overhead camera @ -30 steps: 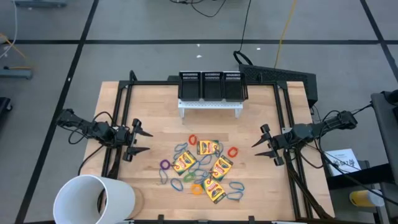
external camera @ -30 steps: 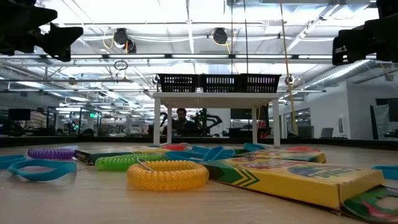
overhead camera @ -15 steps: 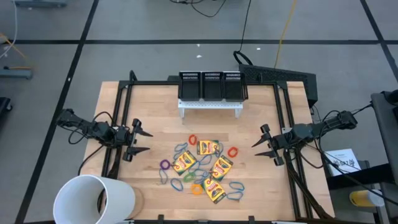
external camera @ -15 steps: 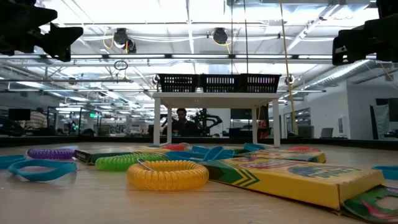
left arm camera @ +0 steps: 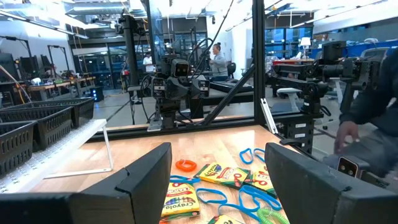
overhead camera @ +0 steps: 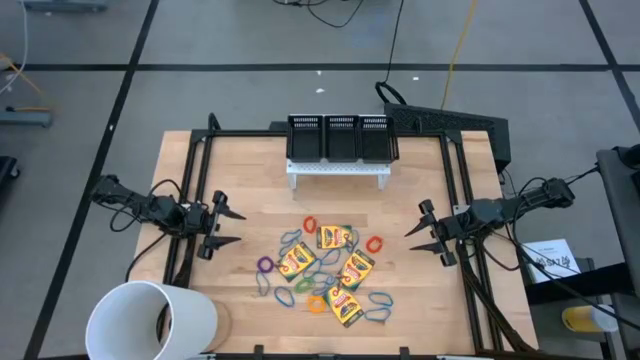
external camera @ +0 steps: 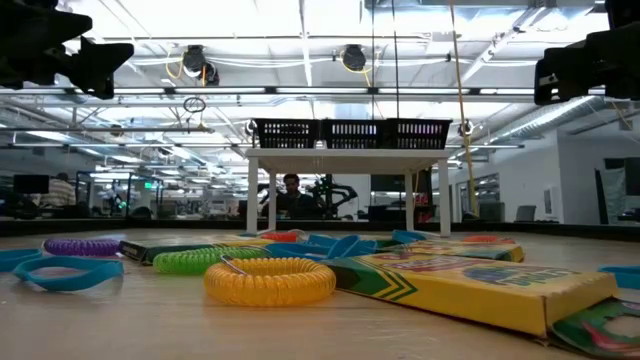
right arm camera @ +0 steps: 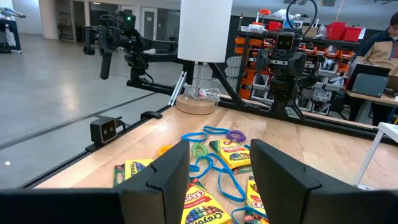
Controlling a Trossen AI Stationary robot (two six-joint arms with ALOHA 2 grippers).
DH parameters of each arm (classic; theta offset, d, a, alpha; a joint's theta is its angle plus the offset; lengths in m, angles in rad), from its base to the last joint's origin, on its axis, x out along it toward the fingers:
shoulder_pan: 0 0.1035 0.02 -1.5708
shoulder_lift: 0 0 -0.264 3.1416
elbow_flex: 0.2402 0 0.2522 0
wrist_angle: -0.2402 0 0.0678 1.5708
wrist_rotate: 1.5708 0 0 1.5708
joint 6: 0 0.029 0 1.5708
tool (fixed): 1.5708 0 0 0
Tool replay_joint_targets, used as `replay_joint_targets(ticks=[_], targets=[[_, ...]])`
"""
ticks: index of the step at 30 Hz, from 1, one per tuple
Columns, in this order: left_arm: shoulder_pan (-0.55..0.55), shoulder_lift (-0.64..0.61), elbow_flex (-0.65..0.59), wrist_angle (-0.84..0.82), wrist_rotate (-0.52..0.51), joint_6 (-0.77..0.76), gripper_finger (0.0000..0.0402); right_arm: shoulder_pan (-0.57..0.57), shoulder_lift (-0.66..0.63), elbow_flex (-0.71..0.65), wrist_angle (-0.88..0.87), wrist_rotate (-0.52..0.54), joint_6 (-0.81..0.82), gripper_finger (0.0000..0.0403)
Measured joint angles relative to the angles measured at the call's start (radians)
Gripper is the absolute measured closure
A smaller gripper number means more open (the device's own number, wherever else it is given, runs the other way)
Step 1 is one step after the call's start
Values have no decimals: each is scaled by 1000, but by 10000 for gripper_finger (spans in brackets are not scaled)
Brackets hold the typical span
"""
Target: Pick & Place Office Desk Supplies
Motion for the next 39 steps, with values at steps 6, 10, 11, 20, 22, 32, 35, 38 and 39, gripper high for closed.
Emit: replay_joint_targets(ticks=[6, 10, 11, 20, 22, 32, 35, 38, 39], targets=[[0, 0, 0, 0, 0, 0, 133, 0, 0, 0, 0, 0, 0, 242], [0, 0, 0, 0, 0, 0, 133, 0, 0, 0, 0, 0, 0, 242], [0, 0, 0, 0, 0, 0, 133, 0, 0, 0, 0, 0, 0, 242], [0, 0, 0, 0, 0, 0, 133, 1, 1, 0, 49, -4, 163, 243], [0, 0, 0, 0, 0, 0, 133, 1, 3, 0, 102, -1, 284, 243], [0, 0, 0, 0, 0, 0, 133, 1, 9, 0, 405, 32, 512, 241], [0, 0, 0, 0, 0, 0, 133, 2, 44, 0, 458, 27, 525, 242], [0, 0, 0, 0, 0, 0, 133, 14, 132, 0, 584, 27, 528, 241], [0, 0, 0, 0, 0, 0, 133, 24, 173, 0, 641, 26, 516, 239]])
